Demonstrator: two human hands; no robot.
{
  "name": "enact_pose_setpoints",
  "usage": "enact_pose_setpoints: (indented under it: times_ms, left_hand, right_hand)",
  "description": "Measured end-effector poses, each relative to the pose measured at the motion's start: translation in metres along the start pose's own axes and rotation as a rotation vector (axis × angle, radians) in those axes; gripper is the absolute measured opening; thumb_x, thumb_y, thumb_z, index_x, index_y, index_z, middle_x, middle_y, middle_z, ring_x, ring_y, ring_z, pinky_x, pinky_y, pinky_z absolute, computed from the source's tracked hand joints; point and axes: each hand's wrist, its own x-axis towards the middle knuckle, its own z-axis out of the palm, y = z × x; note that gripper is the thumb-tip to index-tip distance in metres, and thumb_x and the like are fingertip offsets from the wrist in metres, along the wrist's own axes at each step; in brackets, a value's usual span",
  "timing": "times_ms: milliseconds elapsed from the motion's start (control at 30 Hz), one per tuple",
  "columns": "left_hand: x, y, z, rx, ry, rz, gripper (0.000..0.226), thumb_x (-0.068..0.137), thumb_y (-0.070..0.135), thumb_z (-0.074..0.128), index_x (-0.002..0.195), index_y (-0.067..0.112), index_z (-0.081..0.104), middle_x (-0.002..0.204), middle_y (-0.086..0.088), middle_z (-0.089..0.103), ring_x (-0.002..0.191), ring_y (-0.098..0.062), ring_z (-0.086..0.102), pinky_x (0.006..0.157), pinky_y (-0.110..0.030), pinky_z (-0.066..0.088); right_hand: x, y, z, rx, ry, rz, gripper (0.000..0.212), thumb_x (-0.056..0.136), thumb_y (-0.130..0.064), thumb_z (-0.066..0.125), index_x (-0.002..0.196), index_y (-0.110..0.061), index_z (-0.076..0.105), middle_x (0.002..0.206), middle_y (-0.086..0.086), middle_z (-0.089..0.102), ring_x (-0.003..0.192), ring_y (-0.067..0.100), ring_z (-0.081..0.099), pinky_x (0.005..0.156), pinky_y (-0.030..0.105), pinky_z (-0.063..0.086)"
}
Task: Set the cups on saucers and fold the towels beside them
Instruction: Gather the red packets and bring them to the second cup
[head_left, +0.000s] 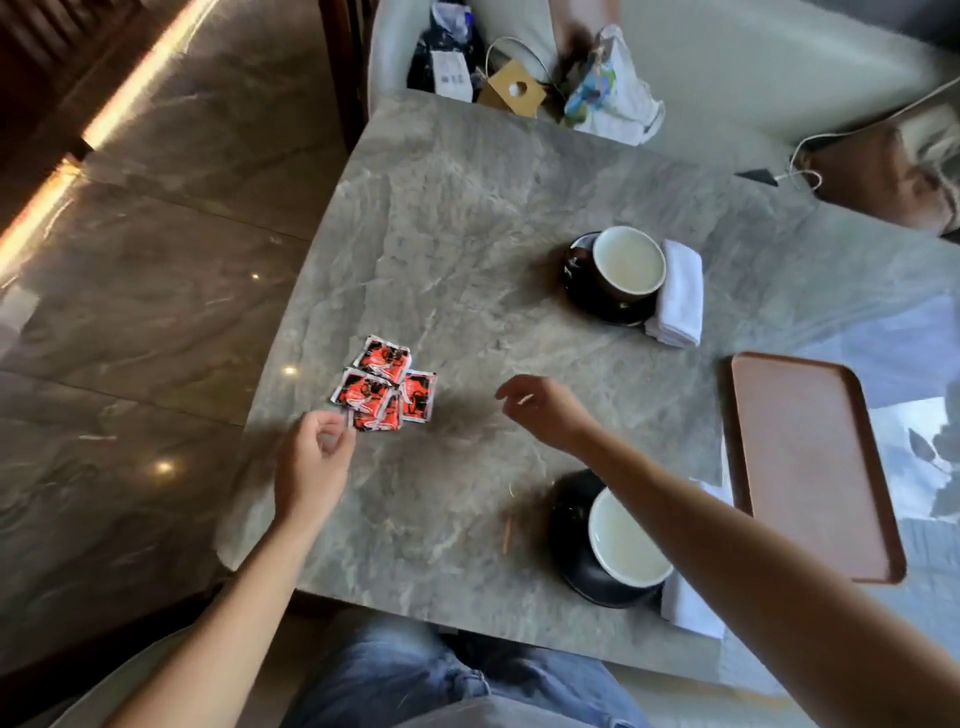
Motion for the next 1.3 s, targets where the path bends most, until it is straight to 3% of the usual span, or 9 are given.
enact_pose_setpoints:
  times_ms: [167, 300, 400, 633, 800, 933, 1033, 1200, 1300]
  left_hand:
    - [0.029, 0.015, 0.005, 0.085, 0.046, 0.018, 0.021, 0.083, 0.018, 0.065, 0.102, 0.011, 0.06, 0.089, -0.01, 0.06, 0.078, -0.029, 0.059, 0.077, -0.047, 0.05]
    - [0.038, 0.026, 0.007, 0.334, 0.059, 0.069, 0.038, 0.078, 0.026, 0.07, 0.11, 0.01, 0.059, 0.109, -0.015, 0.057, 0.1, -0.031, 0.055, 0.083, -0.041, 0.044]
    - [0.04, 0.029, 0.008, 0.396, 0.045, 0.074, 0.034, 0.075, 0.025, 0.073, 0.102, 0.012, 0.058, 0.109, -0.013, 0.054, 0.104, -0.031, 0.051, 0.082, -0.043, 0.044]
    - [0.044, 0.026, 0.005, 0.528, 0.025, 0.142, 0.028, 0.076, 0.03, 0.072, 0.095, 0.014, 0.059, 0.104, -0.009, 0.055, 0.102, -0.028, 0.05, 0.08, -0.039, 0.039]
    - [0.039, 0.023, 0.001, 0.584, 0.021, 0.233, 0.035, 0.075, 0.027, 0.073, 0.102, 0.01, 0.059, 0.106, -0.011, 0.057, 0.103, -0.031, 0.052, 0.078, -0.041, 0.038]
    - [0.039, 0.016, -0.003, 0.639, -0.005, 0.256, 0.031, 0.074, 0.029, 0.074, 0.097, 0.013, 0.062, 0.104, -0.012, 0.056, 0.102, -0.034, 0.05, 0.077, -0.043, 0.037]
    - [0.04, 0.014, -0.004, 0.675, -0.05, 0.247, 0.026, 0.075, 0.03, 0.072, 0.096, 0.018, 0.061, 0.106, -0.007, 0.055, 0.103, -0.031, 0.047, 0.079, -0.042, 0.034]
    - [0.03, 0.015, -0.005, 0.531, -0.018, 0.295, 0.022, 0.073, 0.014, 0.071, 0.089, 0.021, 0.057, 0.094, 0.002, 0.061, 0.092, -0.027, 0.053, 0.074, -0.04, 0.038]
    - [0.033, 0.02, -0.006, 0.096, -0.105, 0.201, 0.024, 0.076, 0.002, 0.066, 0.088, 0.019, 0.055, 0.087, 0.001, 0.064, 0.083, -0.021, 0.061, 0.071, -0.036, 0.048]
  right_hand:
    - [0.022, -0.048, 0.049, -0.018, 0.0, -0.021, 0.045, 0.079, -0.012, 0.062, 0.123, -0.02, 0.057, 0.12, 0.012, 0.052, 0.097, 0.03, 0.062, 0.087, 0.04, 0.052]
    - [0.036, -0.067, 0.075, -0.01, 0.047, 0.006, 0.062, 0.077, -0.024, 0.072, 0.132, -0.027, 0.045, 0.129, 0.006, 0.041, 0.107, 0.026, 0.057, 0.085, 0.042, 0.053]
    - [0.036, -0.071, 0.089, -0.116, 0.138, 0.017, 0.058, 0.077, -0.032, 0.071, 0.127, -0.032, 0.042, 0.126, 0.0, 0.038, 0.11, 0.023, 0.053, 0.072, 0.036, 0.049]
    - [0.032, -0.061, 0.096, -0.063, 0.212, 0.007, 0.046, 0.076, -0.039, 0.072, 0.111, -0.026, 0.044, 0.113, -0.006, 0.045, 0.098, 0.016, 0.054, 0.064, 0.03, 0.043]
    - [0.024, -0.057, 0.096, 0.173, 0.247, 0.103, 0.031, 0.081, -0.011, 0.063, 0.104, -0.024, 0.046, 0.092, -0.003, 0.063, 0.083, 0.019, 0.057, 0.066, 0.03, 0.044]
    - [0.014, -0.055, 0.092, 0.45, 0.308, 0.151, 0.037, 0.081, 0.004, 0.056, 0.106, -0.023, 0.056, 0.087, -0.008, 0.063, 0.071, 0.002, 0.06, 0.057, 0.006, 0.043]
    - [0.01, -0.059, 0.087, 0.513, 0.278, 0.071, 0.034, 0.081, 0.004, 0.06, 0.109, -0.014, 0.058, 0.088, 0.0, 0.066, 0.073, 0.006, 0.062, 0.066, 0.016, 0.049]
    - [0.012, -0.076, 0.082, 0.556, 0.096, -0.099, 0.016, 0.083, 0.008, 0.059, 0.088, -0.005, 0.067, 0.073, -0.01, 0.067, 0.064, -0.007, 0.062, 0.063, 0.009, 0.045]
    - [0.014, -0.084, 0.087, 0.501, -0.013, -0.128, 0.021, 0.082, 0.005, 0.063, 0.083, -0.016, 0.066, 0.07, -0.01, 0.067, 0.062, -0.004, 0.06, 0.064, 0.012, 0.046]
